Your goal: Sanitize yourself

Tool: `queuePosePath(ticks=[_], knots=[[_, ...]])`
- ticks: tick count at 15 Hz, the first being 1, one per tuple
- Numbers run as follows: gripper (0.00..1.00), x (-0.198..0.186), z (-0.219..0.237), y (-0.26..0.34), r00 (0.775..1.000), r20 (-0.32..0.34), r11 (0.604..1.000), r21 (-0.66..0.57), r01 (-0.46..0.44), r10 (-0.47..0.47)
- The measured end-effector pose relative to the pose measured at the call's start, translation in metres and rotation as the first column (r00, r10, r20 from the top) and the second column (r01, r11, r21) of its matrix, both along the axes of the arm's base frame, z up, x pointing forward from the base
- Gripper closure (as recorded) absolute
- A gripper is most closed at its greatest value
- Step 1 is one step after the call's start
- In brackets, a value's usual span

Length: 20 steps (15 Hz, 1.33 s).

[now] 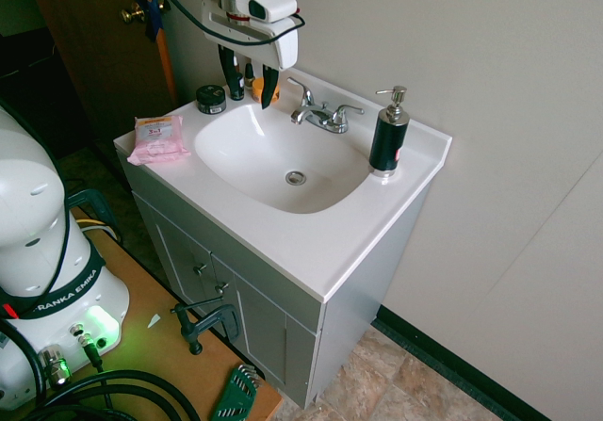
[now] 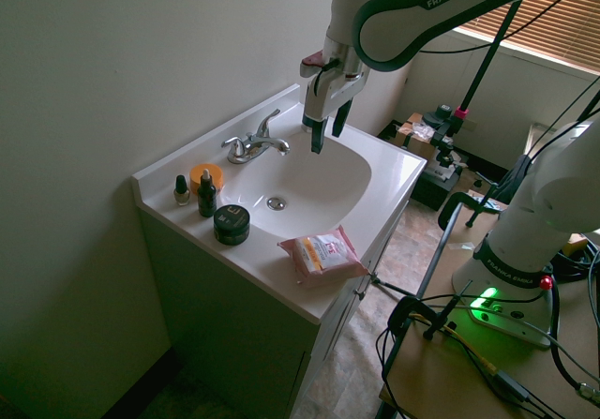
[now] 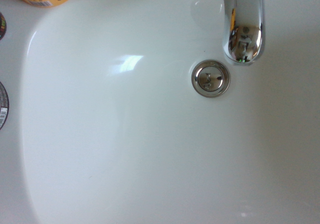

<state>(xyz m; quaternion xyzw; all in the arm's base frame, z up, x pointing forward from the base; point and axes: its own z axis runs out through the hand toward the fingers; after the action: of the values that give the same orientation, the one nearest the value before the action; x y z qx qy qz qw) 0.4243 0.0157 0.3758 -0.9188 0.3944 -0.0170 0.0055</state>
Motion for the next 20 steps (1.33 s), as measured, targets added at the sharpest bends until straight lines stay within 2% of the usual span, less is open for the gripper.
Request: queuePosePath(ticks=[4,7,8,11,14,20], knots=[[0.0,0.004,0.005,-0.003,1.0,0.012,1.0,0.011,0.018,-0.018],[0.0,0.041,0.044,-0.046,0.992,0.086,0.996,0.014,0.092,-0.093],[1.0,0.058,0.059,-0.065,0.987,0.108,0.993,0.012,0.12,-0.12],[1.0,0.106,0.097,-0.123,0.967,0.154,0.979,0.014,0.204,-0.204],[1.0,0.138,0.112,-0.175,0.948,0.163,0.962,0.018,0.274,-0.273],[1.0,0.148,0.099,-0.219,0.938,0.14,0.948,0.013,0.319,-0.318]])
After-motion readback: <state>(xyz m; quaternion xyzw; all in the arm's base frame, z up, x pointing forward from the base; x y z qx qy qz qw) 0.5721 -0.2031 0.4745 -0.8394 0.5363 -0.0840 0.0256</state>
